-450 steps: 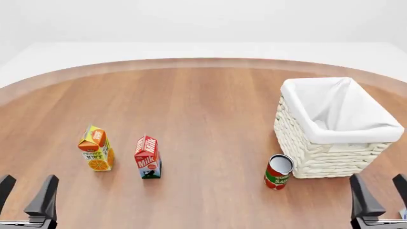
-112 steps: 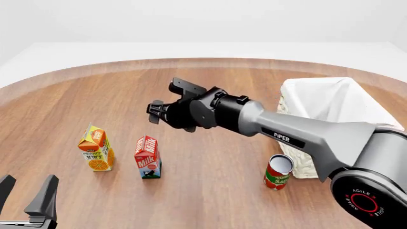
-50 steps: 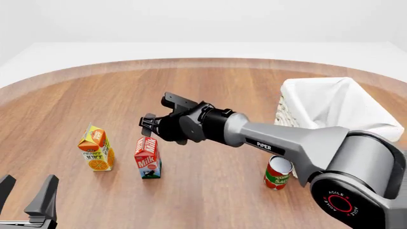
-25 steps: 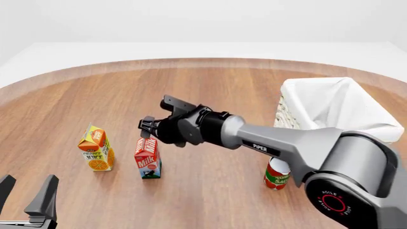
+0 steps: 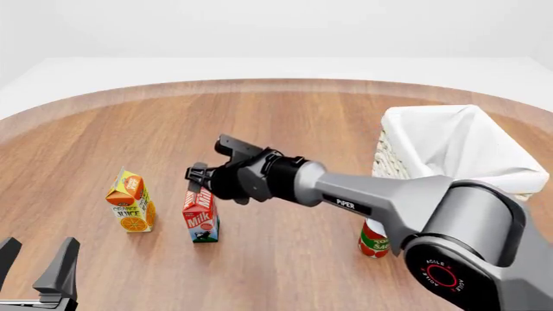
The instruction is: Pick the milk and place it in the basket.
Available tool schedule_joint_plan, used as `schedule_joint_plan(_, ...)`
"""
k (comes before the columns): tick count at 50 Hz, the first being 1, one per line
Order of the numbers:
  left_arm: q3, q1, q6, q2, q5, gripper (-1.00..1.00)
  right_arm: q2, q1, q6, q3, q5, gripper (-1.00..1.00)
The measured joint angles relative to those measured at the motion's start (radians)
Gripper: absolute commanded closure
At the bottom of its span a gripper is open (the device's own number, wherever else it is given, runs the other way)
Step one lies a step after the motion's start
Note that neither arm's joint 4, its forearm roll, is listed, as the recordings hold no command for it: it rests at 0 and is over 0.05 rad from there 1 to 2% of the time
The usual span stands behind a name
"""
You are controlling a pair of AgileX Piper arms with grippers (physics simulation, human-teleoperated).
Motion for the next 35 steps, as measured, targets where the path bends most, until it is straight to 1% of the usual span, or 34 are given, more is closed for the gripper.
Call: schedule_joint_plan(35, 0.0, 0.0, 0.0, 0.0, 0.0, -1.0, 0.038, 0.019, 0.028, -0.008, -0.018, -1.0)
